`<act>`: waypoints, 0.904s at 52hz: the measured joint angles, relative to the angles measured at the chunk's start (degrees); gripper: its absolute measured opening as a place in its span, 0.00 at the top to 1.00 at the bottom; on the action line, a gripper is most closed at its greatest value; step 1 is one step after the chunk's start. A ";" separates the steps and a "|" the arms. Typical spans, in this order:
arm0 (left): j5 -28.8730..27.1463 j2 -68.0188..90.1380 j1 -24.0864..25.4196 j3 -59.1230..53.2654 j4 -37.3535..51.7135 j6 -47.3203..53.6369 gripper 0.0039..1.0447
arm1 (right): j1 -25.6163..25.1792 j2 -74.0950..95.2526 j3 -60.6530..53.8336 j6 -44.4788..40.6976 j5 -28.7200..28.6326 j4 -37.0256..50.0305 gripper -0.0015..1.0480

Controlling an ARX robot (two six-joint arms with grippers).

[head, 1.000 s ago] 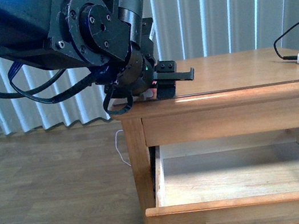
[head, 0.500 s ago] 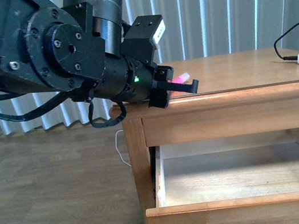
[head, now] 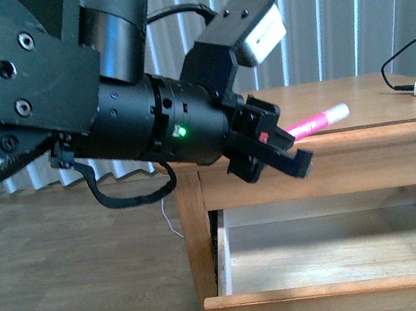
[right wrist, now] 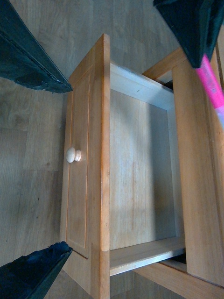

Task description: Place pink marker in drawer with both arms

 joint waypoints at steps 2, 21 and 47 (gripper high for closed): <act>-0.74 1.01 -0.42 -0.39 0.85 0.44 0.86 | 0.00 0.00 0.00 0.00 0.00 0.00 0.09; -6.21 11.45 -1.70 0.61 4.55 0.57 0.86 | 0.00 0.00 0.00 0.00 0.00 0.00 0.09; -18.53 3.30 -2.71 -5.14 12.66 -9.46 0.16 | 0.00 0.00 0.00 0.00 0.02 0.00 0.09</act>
